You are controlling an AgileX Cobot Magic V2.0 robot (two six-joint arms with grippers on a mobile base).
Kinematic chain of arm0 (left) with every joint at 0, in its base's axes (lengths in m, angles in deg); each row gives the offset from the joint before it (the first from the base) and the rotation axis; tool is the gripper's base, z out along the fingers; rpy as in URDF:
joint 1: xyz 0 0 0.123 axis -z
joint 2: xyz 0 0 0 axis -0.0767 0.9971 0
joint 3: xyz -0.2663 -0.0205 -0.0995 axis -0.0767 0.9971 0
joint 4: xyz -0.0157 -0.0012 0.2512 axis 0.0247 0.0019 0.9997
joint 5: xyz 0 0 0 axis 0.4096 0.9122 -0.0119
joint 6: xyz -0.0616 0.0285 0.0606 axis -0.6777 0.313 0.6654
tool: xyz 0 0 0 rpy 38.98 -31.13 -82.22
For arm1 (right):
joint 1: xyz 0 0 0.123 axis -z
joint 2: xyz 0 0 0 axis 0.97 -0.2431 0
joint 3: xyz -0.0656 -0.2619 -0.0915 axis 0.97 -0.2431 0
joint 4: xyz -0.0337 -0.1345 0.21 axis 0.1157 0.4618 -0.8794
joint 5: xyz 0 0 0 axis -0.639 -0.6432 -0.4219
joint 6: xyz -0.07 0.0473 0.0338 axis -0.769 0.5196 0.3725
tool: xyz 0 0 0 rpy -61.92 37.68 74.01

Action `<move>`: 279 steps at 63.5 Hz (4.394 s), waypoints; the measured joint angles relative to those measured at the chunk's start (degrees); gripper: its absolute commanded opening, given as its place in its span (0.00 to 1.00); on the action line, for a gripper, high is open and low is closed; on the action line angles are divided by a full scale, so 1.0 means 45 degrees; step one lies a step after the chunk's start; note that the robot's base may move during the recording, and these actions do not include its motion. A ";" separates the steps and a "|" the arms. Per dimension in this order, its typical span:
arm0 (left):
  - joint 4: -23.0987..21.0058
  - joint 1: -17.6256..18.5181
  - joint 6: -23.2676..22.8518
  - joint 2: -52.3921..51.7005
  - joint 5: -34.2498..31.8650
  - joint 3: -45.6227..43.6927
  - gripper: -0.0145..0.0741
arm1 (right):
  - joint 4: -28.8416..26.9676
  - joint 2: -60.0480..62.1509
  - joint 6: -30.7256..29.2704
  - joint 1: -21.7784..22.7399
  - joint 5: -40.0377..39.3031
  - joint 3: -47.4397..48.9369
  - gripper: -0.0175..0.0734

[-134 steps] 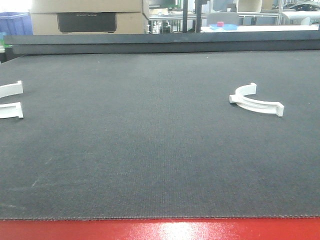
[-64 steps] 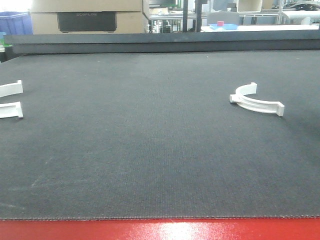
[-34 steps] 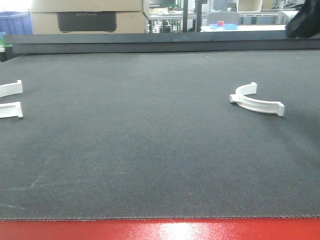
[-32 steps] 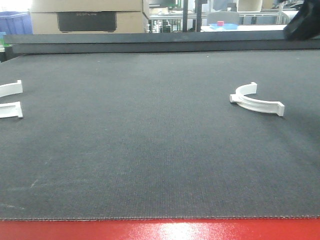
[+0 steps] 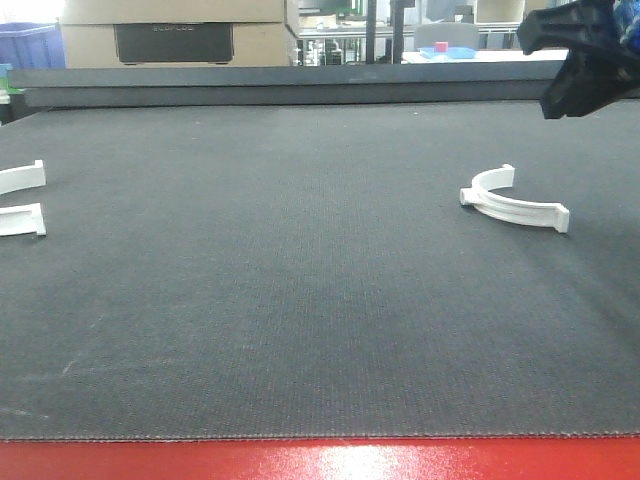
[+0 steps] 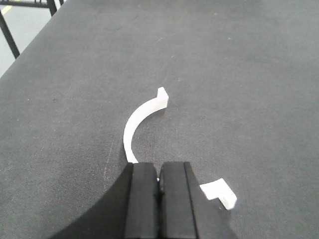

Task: Grab PVC pipe and place in blue bin
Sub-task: 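Lower both grippers toward the two white curved pipe halves, then close both grippers on the edges of the white pipe halves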

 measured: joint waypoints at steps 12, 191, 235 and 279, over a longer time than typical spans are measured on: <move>-0.0219 -0.0054 0.0000 0.0581 0.0364 -0.0912 0.38 | 0.0000 -0.0301 0.0000 0.0000 -0.0078 0.0030 0.36; -0.0872 -0.0054 0.0000 0.1633 0.0945 -0.1246 0.43 | 0.1101 -0.5195 -0.3913 -0.0528 0.1193 0.3145 0.02; -0.2093 -0.0054 0.0000 0.2716 0.1311 -0.1324 0.43 | -0.0011 -0.2761 -0.3913 -0.0528 0.1922 0.3145 0.01; -0.3071 -0.0084 0.0000 0.6411 0.3421 -0.5685 0.42 | -0.1233 0.0934 -0.3913 -0.0528 0.3437 0.3145 0.01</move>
